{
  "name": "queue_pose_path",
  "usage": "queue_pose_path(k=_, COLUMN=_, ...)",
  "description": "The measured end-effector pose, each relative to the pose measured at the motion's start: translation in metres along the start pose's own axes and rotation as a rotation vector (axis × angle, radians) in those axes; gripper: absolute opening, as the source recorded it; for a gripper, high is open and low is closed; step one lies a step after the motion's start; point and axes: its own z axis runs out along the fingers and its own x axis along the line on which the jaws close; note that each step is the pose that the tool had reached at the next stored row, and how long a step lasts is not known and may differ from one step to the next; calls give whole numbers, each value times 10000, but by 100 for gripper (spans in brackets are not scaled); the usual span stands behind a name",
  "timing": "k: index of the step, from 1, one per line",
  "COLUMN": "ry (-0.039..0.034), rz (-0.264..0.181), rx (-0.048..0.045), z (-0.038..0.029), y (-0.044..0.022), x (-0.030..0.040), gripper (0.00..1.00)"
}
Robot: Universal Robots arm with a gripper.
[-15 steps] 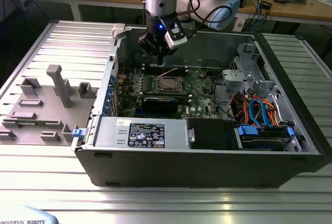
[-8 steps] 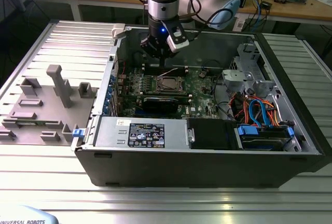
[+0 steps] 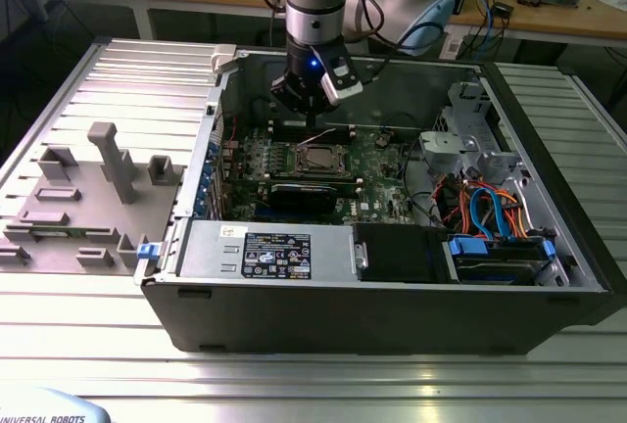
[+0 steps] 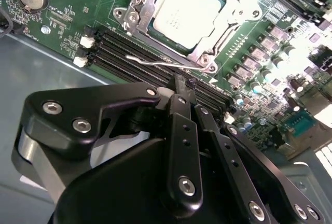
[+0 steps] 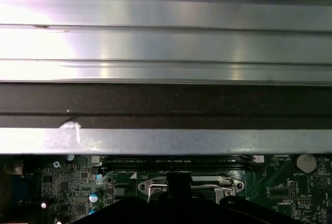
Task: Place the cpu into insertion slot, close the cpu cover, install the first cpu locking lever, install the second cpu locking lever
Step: 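Install the first cpu locking lever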
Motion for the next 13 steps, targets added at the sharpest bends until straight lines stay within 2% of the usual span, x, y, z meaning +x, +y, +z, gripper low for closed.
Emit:
queue_pose_path(k=4, ry=14, rz=-135, rx=4, z=40, y=-4, x=-50, gripper=11)
queue_pose_path(k=8, ry=25, rz=-274, rx=19, z=67, y=-5, x=-136, gripper=11)
queue_pose_path(k=13, ry=25, rz=-294, rx=17, z=87, y=6, x=-184, gripper=11)
